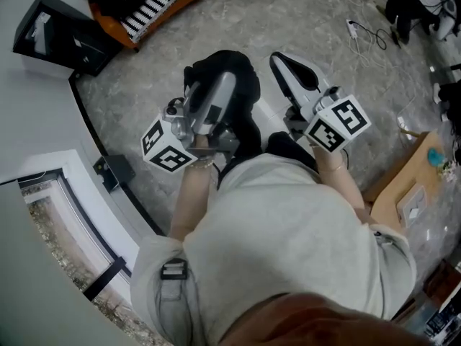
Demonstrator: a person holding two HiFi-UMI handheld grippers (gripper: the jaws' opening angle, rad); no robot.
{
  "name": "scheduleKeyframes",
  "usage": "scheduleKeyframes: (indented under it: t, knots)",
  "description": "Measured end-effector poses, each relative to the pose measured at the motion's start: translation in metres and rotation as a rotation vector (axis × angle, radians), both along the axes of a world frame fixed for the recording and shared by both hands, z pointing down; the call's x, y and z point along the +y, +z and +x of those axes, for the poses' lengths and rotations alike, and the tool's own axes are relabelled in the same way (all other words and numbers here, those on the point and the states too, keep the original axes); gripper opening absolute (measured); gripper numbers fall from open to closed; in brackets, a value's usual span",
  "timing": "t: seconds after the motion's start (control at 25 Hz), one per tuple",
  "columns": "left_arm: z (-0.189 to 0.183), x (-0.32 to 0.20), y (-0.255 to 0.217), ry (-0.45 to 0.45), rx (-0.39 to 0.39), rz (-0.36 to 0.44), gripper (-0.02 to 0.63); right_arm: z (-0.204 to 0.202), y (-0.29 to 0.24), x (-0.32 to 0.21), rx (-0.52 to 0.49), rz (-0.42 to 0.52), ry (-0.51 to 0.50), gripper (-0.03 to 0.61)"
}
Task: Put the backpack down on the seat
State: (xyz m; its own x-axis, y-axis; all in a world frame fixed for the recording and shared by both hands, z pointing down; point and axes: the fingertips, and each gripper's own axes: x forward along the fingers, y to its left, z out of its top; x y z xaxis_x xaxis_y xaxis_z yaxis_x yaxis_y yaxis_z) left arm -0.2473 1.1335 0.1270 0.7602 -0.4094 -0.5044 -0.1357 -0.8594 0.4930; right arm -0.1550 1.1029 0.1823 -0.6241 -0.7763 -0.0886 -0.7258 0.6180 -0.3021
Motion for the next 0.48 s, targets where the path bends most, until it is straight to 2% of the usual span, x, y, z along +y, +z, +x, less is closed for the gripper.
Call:
scheduleKeyframes:
  t: [0.32, 0.48]
  knots:
    - [0.009, -0.051, 0.013, -0.005, -0.077, -0.019, 0.011, -0.014, 0.007, -0.037, 0.013, -0.004, -0.020, 0.003]
    - [0.023, -0.083, 0.019, -0.004, -0.099, -0.012, 0.011, -0.003, 0.015, -0.071, -0.043, -0.016, -0.058, 0.003]
